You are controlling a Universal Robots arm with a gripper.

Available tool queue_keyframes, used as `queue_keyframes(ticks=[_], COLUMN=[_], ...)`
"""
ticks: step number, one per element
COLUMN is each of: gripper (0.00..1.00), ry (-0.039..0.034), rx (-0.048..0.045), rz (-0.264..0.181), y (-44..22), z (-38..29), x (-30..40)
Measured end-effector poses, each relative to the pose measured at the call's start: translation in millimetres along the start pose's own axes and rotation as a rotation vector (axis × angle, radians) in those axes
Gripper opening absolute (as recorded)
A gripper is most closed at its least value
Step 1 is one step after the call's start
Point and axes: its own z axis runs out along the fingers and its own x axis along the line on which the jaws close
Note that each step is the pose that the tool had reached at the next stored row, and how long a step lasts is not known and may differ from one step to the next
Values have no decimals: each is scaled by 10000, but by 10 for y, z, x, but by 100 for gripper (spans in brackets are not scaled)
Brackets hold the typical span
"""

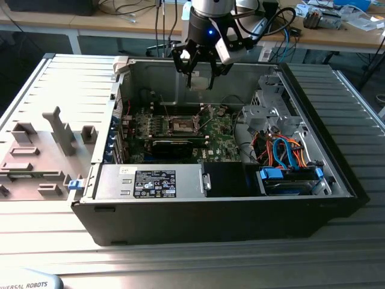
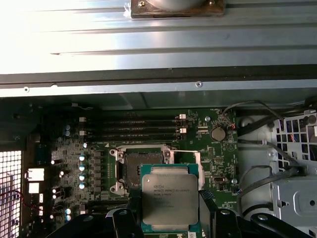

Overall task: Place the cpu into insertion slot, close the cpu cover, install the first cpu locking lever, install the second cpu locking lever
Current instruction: 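Place the cpu into insertion slot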

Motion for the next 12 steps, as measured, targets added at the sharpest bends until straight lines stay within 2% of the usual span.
queue_keyframes(ticks=[12], gripper=[54], ry=[0], rx=[1], rz=[0], y=[-11], z=[1], x=[0])
